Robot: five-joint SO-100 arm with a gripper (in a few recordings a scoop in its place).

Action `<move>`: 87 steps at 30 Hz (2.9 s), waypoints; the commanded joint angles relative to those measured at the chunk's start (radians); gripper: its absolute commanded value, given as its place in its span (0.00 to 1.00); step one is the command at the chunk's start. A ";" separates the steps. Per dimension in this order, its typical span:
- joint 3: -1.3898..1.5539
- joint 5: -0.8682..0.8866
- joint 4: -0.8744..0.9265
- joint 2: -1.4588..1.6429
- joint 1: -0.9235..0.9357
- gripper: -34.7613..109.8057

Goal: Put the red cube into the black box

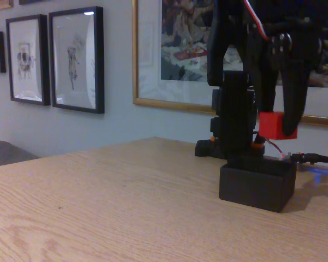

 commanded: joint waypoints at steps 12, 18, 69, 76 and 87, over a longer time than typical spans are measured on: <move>0.097 0.009 -0.106 0.038 -0.058 0.37; 0.126 0.026 -0.141 0.064 -0.110 0.41; 0.913 -0.077 -0.491 1.040 -0.914 0.25; 0.927 -0.098 -0.509 1.025 -0.891 0.25; 0.936 -0.095 -0.520 1.019 -0.890 0.24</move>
